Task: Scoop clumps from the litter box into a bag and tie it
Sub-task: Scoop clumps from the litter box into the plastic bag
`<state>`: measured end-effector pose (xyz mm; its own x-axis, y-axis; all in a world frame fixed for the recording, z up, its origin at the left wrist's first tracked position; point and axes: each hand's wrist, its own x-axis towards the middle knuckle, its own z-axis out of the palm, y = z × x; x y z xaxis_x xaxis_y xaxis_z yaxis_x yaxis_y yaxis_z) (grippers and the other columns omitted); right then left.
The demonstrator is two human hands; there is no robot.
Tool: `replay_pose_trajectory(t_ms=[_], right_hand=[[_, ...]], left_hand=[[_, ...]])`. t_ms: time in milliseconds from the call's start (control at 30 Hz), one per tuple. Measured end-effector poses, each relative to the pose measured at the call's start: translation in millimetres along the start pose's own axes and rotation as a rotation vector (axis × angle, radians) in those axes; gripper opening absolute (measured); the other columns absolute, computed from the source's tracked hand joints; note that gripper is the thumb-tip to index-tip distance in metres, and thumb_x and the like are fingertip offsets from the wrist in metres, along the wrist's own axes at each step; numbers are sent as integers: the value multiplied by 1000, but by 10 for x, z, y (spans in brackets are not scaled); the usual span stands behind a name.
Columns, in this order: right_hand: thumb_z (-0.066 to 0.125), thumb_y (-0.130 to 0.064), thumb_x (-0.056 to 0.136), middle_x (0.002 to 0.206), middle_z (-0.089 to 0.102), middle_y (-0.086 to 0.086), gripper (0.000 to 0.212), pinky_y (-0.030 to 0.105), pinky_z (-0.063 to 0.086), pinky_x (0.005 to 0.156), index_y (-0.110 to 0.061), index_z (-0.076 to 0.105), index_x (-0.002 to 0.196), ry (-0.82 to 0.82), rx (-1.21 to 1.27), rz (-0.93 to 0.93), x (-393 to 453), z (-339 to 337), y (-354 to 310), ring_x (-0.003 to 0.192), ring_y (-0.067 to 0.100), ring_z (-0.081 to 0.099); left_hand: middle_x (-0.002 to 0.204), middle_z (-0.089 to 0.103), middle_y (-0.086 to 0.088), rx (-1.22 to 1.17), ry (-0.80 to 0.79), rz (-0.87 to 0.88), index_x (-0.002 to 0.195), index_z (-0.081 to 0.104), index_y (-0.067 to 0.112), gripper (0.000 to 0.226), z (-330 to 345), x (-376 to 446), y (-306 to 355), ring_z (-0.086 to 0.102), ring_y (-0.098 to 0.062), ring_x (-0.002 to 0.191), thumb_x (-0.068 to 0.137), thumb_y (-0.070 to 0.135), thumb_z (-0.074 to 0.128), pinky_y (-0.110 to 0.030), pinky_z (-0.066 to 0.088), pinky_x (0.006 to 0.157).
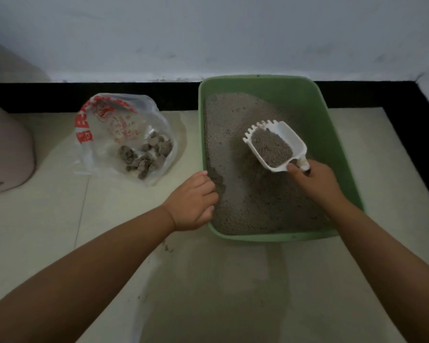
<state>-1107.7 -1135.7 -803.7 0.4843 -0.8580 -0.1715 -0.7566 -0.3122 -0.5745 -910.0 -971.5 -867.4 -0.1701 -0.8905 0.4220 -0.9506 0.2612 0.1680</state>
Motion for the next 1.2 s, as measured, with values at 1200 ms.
replay_pose_trajectory(t_ms=[1200], right_hand=[[30, -24, 101, 114, 58, 28, 42, 33, 41, 81, 7, 54, 116, -282, -156, 329, 431, 514, -131, 109, 35, 55]], left_hand=[[73, 44, -11, -113, 83, 86, 76, 35, 13, 10, 165, 48, -136, 34, -25, 72, 81, 21, 32, -39, 34, 91]])
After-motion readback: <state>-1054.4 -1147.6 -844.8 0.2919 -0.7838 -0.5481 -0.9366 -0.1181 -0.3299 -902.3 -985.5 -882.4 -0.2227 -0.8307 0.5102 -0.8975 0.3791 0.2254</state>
